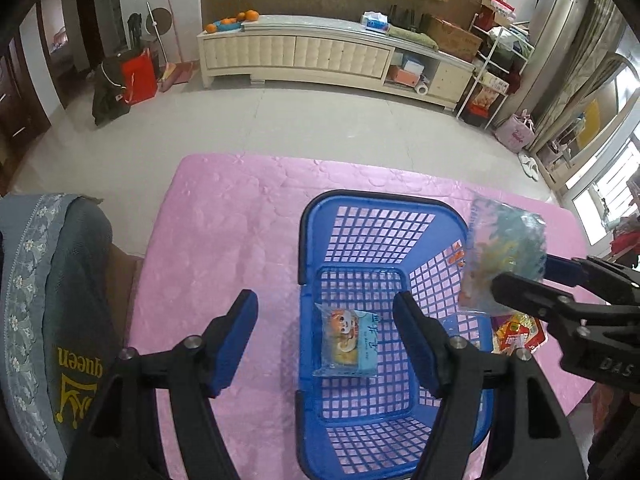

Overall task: Organize snacks
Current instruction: 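Open the left tool to drop the striped bag into the basket, then lift the left tool away from the basket back over the snacks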

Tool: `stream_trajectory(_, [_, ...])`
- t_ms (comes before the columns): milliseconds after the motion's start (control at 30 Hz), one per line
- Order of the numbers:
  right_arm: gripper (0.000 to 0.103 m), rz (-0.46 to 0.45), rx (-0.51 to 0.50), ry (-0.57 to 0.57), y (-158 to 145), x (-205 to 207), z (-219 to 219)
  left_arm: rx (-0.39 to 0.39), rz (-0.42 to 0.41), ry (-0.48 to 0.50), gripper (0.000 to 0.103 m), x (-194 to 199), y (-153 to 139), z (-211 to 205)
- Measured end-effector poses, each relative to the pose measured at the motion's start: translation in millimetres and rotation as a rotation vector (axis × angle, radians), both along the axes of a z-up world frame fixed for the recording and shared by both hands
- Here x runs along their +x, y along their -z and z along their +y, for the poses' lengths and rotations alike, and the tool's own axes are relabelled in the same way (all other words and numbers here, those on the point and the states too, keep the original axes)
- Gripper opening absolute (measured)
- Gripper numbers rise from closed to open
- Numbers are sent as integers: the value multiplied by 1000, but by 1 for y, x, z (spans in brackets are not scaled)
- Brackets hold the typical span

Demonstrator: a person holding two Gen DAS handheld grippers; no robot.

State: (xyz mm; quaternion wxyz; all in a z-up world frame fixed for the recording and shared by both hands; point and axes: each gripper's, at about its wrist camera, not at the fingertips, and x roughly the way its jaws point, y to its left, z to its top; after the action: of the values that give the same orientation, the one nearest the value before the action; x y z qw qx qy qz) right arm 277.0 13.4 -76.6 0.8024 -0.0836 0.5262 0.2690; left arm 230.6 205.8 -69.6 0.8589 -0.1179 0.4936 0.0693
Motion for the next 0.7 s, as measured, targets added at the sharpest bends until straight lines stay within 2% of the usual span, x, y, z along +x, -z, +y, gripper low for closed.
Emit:
stream_trajectory(200, [62, 1, -28, -10, 12, 8, 19, -7, 24, 12, 68, 7, 9, 7])
stream_trajectory(333, [62, -20, -64, -1, 21, 14, 27, 15, 33, 42, 68, 13, 15, 6])
stream_trajectory(433, [65, -68, -112, -7, 26, 12, 33, -8, 43, 36, 68, 18, 22, 8])
stream_trajectory(500, [70, -99, -100, 3, 23, 10, 31, -16, 42, 35, 68, 16, 24, 7])
stream_trajectory(567, [85, -130, -110, 24, 18, 8, 29, -18, 44, 41, 68, 15, 24, 4])
stream_trajectory(700, [86, -148, -117, 31, 4, 1, 19, -14, 46, 42, 68, 4, 17, -5])
